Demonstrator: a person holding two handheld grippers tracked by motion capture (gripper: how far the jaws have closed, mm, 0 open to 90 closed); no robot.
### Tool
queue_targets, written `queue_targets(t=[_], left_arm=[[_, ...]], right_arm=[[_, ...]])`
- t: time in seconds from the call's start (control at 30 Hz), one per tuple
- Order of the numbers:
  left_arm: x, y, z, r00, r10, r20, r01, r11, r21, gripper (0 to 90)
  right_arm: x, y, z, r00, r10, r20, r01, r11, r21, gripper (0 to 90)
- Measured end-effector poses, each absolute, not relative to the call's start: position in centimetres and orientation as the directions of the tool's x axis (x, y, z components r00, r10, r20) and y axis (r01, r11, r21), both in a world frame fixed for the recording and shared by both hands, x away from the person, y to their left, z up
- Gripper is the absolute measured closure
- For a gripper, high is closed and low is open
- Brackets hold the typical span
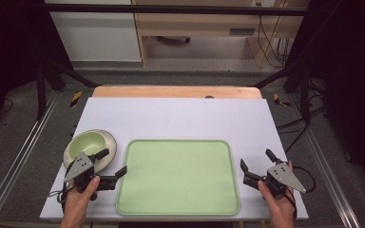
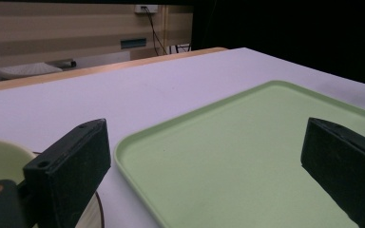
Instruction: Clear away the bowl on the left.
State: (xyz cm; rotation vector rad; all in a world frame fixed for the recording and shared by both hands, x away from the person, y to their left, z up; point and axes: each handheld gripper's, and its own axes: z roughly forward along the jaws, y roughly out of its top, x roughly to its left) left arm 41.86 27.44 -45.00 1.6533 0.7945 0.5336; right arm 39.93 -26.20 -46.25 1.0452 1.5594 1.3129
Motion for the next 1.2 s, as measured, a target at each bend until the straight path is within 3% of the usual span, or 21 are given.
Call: queue_targets(t=[0.43,0.5,0.67,1.2], left_arm=[[41.7,26.7,-44.5,0.678,0.735,-0.032,0.199,-0.141,0.970,2.4],[41.3,26.3,-43.8,0.679,0.734,0.022,0.179,-0.194,0.964,2.3],[41.0,25.9,-42.3,0.679,0.732,0.055,0.175,-0.235,0.956,2.2],[43.5,28.1,-38.8,0.603,0.797,0.030,0.239,-0.216,0.947,2.8]], right_arm=[[39.8,-26.2,-46.2,-0.322,0.945,-0.060,0.093,0.095,0.991,5.1],[39.9,-26.1,-46.1,-0.322,0.945,-0.054,0.101,0.091,0.991,4.4],[39.9,-26.0,-46.1,-0.325,0.944,-0.049,0.114,0.090,0.989,3.7],[39.9,-25.8,-46.1,-0.324,0.945,-0.047,0.131,0.094,0.987,3.0]])
